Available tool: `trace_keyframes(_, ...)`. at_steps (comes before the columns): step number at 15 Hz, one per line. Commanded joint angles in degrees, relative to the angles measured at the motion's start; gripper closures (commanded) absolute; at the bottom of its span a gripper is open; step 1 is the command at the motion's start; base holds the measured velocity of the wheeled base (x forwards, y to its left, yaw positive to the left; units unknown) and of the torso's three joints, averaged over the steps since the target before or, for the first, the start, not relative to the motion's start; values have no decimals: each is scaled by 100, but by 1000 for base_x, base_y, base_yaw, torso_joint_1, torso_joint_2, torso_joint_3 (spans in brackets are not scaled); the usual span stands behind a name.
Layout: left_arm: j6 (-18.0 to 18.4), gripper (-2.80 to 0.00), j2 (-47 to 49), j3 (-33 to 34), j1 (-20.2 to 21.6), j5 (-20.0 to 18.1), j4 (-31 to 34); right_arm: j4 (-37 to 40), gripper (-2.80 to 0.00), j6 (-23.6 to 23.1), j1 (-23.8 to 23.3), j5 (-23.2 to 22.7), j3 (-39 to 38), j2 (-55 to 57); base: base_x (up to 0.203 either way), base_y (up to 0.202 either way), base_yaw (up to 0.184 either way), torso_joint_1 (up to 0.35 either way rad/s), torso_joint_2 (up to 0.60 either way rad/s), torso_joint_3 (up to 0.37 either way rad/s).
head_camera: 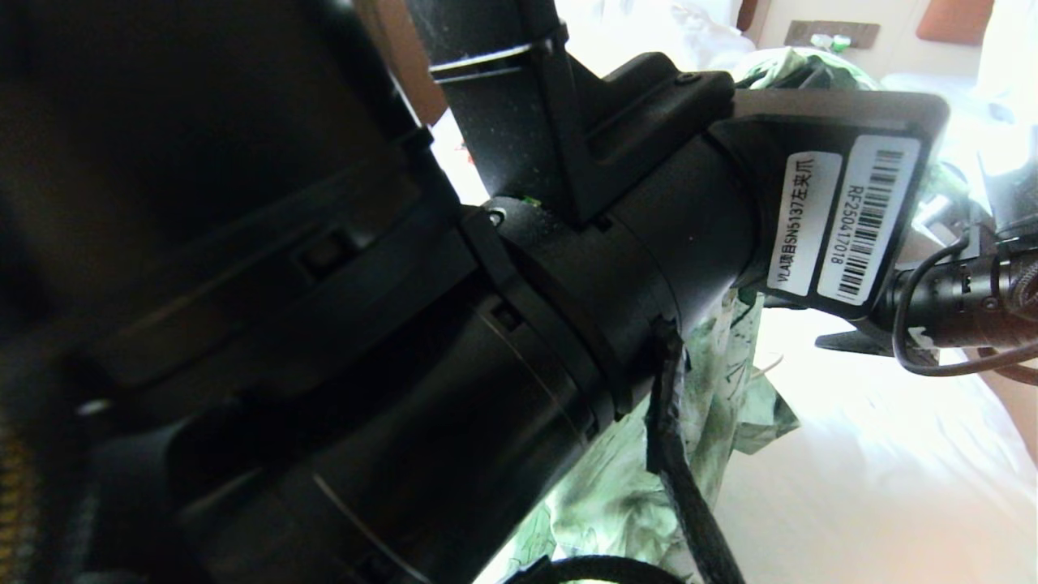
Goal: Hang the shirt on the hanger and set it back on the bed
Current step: Take the clothes hanger out of the clothes
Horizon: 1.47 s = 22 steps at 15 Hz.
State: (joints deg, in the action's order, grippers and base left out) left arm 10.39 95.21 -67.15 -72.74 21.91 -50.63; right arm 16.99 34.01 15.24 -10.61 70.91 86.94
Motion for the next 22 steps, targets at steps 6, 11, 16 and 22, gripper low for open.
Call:
trace_keyframes(6,7,0,-38,0,23,15,-35,19,-280,711,45,-79,-242,285,0,0,0,0,0,0)
trace_keyframes(11,7,0,-38,-9,23,15,-35,-415,-280,1074,380,-59,-375,503,0,0,0,0,0,0)
trace_keyframes(16,59,0,-47,-9,23,15,-35,-577,0,1311,470,-29,-414,659,0,0,0,0,0,0)
trace_keyframes(22,68,0,-75,2,23,15,-35,-1049,0,1349,506,-30,-579,536,0,0,0,0,0,0)
